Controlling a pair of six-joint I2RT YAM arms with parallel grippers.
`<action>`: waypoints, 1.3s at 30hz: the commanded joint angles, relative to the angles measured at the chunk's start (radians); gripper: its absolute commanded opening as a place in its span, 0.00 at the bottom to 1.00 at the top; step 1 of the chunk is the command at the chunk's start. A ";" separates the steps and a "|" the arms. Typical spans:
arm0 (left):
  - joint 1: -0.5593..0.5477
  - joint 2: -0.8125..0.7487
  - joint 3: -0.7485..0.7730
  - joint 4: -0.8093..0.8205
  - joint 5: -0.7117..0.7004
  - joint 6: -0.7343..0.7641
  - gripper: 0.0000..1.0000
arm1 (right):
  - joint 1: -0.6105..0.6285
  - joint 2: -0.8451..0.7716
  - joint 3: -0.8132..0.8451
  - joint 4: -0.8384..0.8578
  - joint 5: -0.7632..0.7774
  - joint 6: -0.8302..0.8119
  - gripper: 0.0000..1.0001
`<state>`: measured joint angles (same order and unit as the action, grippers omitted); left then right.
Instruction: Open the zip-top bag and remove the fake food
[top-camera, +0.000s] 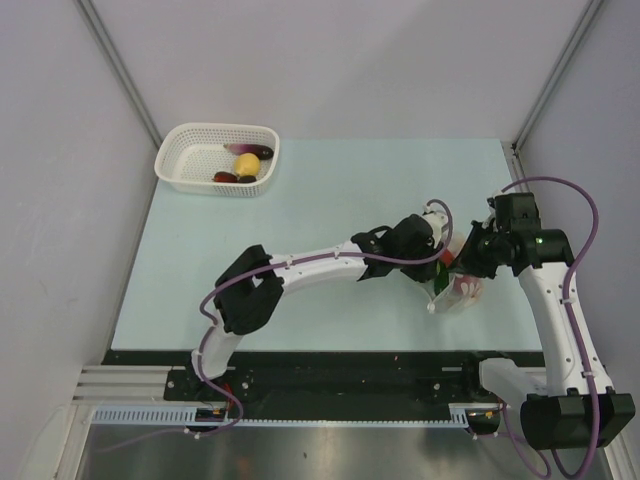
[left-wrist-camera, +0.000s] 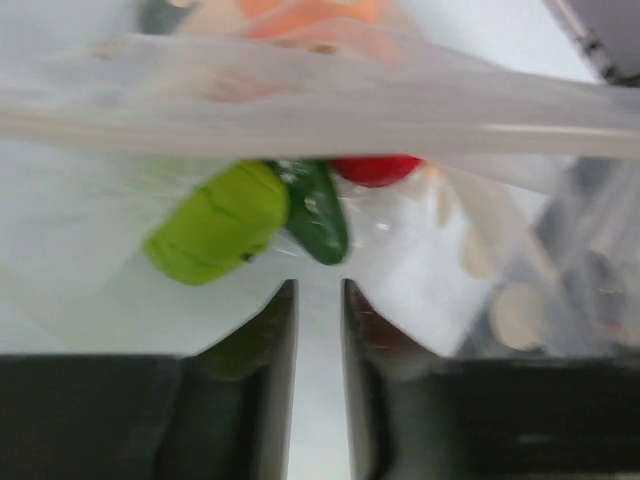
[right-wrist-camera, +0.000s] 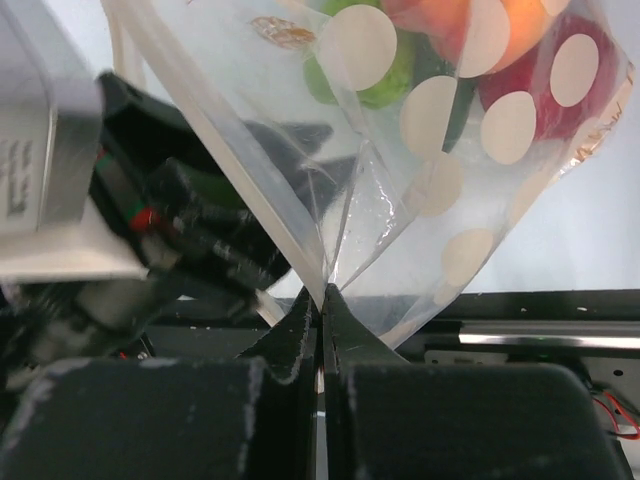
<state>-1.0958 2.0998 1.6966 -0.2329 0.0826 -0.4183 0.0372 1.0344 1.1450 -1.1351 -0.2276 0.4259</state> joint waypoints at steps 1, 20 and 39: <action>0.005 0.025 0.040 0.043 -0.150 0.029 0.40 | -0.003 -0.033 0.038 -0.038 0.027 0.001 0.00; -0.012 0.199 0.181 0.044 -0.411 0.047 0.85 | 0.010 -0.022 0.038 -0.045 0.011 0.008 0.00; -0.006 0.175 0.192 -0.054 -0.273 0.113 0.15 | -0.011 -0.008 0.038 -0.046 0.097 -0.059 0.00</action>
<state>-1.1122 2.3451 1.8721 -0.1951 -0.2733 -0.3477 0.0418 1.0245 1.1450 -1.1599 -0.1905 0.4141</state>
